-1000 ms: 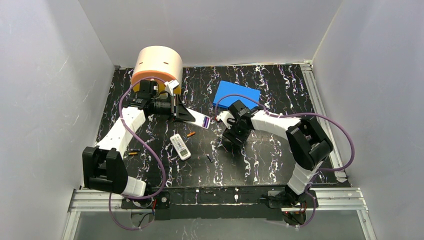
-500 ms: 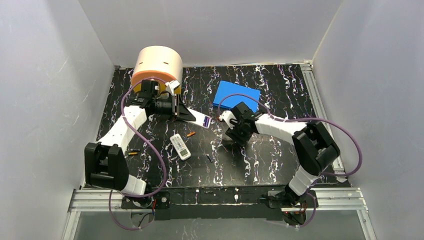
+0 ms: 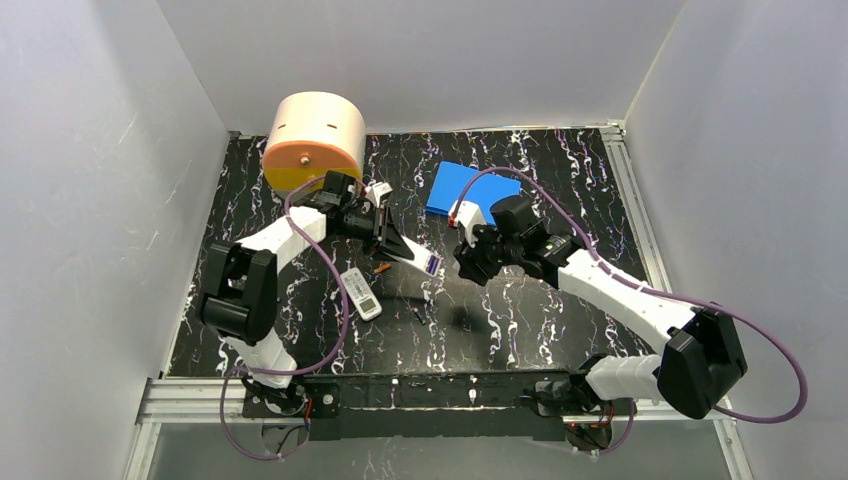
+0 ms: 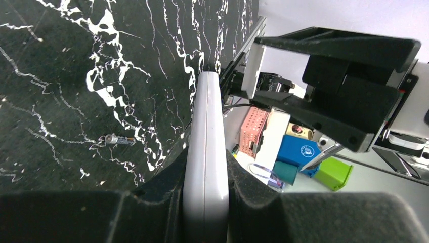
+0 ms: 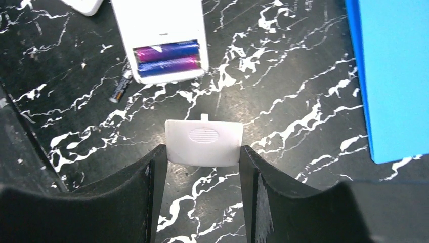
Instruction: Load the batteries into the remote control
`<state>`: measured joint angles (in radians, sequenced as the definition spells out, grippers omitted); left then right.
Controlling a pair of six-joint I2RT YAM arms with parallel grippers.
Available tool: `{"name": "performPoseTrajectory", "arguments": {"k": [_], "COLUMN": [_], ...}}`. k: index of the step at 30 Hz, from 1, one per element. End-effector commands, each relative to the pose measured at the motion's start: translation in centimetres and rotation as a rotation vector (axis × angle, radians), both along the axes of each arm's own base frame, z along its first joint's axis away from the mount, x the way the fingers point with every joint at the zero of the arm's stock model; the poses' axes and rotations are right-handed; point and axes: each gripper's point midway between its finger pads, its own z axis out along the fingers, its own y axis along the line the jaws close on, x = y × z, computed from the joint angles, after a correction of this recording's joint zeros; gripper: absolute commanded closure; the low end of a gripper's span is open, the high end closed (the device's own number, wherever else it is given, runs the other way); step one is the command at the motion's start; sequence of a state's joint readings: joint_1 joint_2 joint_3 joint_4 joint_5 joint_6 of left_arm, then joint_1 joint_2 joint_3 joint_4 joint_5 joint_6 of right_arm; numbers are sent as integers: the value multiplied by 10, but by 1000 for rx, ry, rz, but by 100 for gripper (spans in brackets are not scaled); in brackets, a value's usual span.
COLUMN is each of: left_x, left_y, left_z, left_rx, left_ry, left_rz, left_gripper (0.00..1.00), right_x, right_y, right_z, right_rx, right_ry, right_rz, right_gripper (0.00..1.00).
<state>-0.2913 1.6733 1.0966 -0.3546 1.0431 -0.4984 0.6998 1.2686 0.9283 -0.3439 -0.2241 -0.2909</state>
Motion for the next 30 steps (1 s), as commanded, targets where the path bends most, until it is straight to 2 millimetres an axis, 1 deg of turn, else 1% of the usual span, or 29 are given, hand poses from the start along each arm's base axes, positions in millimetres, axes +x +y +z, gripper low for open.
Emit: {"name": "performPoseTrajectory", "arguments": {"k": [1,7,15,19,22,26,30], "left_x": [5,0,-6,-9,-12,-14,-16], "left_y": [-15,-16,-13,-13,-12,-11,-10], "left_z": [24,29,21,26,27,27,25], "left_rx": [-96,-119,-111,-129,-129,-127,-119], "left_ry": [-37,-30,-33,-42,-53,-71,-71], "left_rz": [-35,-77,-91,-103,-108,-114,-120], "left_gripper": [100,100,100,100,100,100,100], "right_x": [-11,-16,-15,-13,-6,-3,-1], "right_y": [16,31,50,54,54,55,57], "right_z": [8,17,22,19,18,20,26], "right_rx": [32,4,9,-6,-26,-44,-32], "right_ry": [32,69,35,26,10,17,-1], "right_rz": [88,139,157,153,121,113,113], "right_gripper": [56,56,56,56,57,58,58]}}
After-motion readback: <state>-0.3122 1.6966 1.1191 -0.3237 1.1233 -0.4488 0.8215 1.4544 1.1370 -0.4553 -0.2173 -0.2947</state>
